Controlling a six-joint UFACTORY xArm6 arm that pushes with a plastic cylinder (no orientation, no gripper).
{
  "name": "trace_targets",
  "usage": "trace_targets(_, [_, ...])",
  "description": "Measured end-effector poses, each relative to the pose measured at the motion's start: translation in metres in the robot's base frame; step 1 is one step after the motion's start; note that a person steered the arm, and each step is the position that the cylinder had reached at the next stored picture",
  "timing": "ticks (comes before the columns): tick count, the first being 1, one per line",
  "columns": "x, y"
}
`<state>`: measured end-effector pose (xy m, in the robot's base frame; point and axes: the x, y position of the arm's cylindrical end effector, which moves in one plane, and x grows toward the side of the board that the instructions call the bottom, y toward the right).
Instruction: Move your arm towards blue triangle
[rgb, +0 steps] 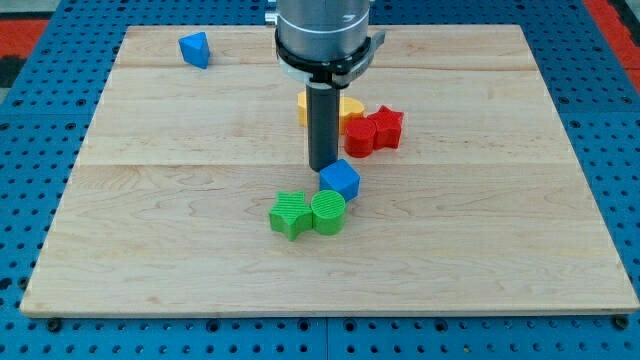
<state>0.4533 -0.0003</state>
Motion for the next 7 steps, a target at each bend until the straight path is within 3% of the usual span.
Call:
trace_targets(5, [0.013, 0.008])
trace_targets(7, [-0.038, -0.010])
